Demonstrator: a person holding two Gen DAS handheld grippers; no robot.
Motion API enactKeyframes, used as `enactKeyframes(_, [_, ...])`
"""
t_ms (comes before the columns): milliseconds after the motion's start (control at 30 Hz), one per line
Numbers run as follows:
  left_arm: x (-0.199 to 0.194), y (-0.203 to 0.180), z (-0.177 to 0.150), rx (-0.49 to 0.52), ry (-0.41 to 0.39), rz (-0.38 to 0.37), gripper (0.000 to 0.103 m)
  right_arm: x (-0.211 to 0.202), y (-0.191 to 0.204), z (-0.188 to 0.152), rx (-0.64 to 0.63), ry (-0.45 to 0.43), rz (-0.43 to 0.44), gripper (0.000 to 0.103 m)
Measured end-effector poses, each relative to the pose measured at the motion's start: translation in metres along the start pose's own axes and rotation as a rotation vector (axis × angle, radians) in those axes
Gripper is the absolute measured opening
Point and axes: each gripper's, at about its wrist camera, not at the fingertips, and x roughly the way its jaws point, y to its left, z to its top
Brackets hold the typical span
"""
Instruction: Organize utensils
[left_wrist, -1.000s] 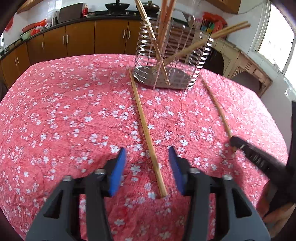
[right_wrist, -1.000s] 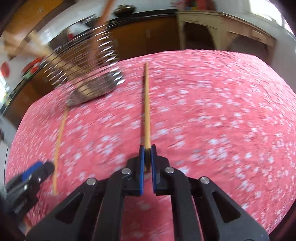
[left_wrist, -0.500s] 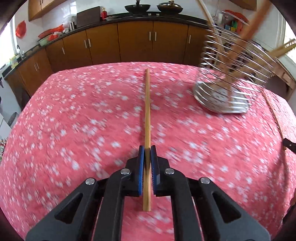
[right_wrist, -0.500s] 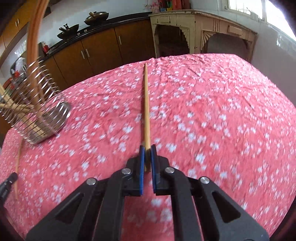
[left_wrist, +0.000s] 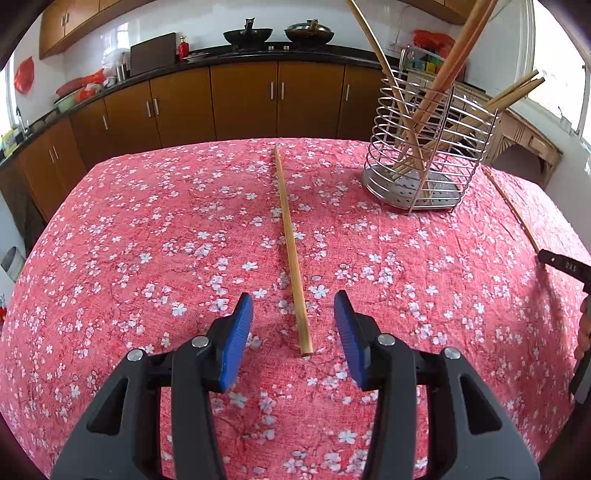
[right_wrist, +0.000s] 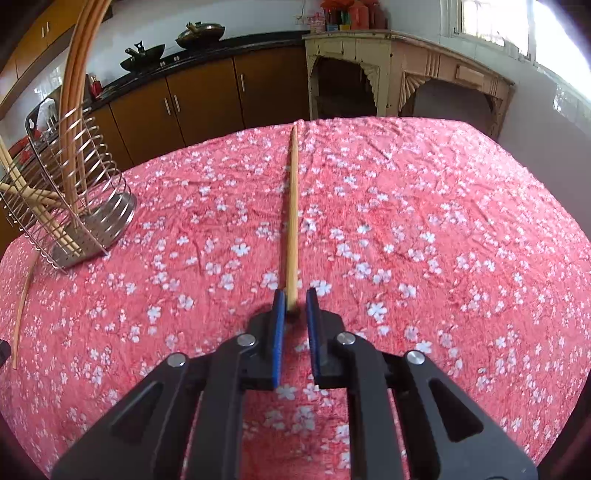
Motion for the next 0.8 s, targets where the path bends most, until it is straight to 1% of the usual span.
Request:
enactKeyframes(67, [0.005,-0.003,0.000,-0.001,0.019,0.005,0.046,0.001,-0.001,-0.001,0.001,0.001,0.000,0.014])
enactKeyframes(167, [0.018,-0.004,0.004,-0.005,0.071,0.018,0.047,0.001,0.003,-0.002,-0.021,0.002,-0.024,0.014])
enactKeyframes(200, [0.019,-0.006,0.005,-0.001,0.071,0.028,0.048,0.001,0.007,-0.001,-0.030,0.002,-0.032,0.015])
enactKeyframes(233, [0.020,-0.007,0.006,0.006,0.070,0.031,0.052,0.001,0.008,-0.001,-0.036,0.002,-0.039,0.015])
enactKeyframes(300, [0.023,-0.014,0.006,0.036,0.086,0.043,0.068,0.002,0.014,-0.001,-0.040,0.003,-0.043,0.016])
enactKeyframes(333, [0.024,-0.014,0.007,0.044,0.093,0.054,0.084,0.002,0.015,-0.001,-0.038,0.003,-0.042,0.016])
enactKeyframes(367, [0.026,-0.015,0.007,0.046,0.102,0.074,0.092,0.001,0.014,-0.001,-0.034,0.003,-0.038,0.016])
enactKeyframes(400, [0.027,-0.013,0.008,0.040,0.107,0.078,0.093,0.001,0.014,-0.002,-0.031,0.003,-0.035,0.017])
enactKeyframes(467, [0.030,-0.007,0.009,0.013,0.124,0.073,0.101,0.001,0.014,-0.002,-0.027,0.003,-0.032,0.017])
enactKeyframes(500, [0.031,-0.003,0.009,-0.002,0.129,0.063,0.101,0.001,0.013,-0.002,-0.027,0.003,-0.031,0.017])
enactKeyframes(600, [0.031,0.002,0.009,-0.016,0.129,0.074,0.101,0.002,0.014,-0.002,-0.032,0.004,-0.032,0.019])
enactKeyframes(733, [0.029,0.002,0.007,0.004,0.130,0.054,0.101,0.001,0.012,-0.002,-0.026,0.004,-0.025,0.019])
enactKeyframes(800, [0.027,-0.001,0.006,0.031,0.130,0.032,0.101,0.001,0.011,-0.002,-0.022,0.004,-0.020,0.019])
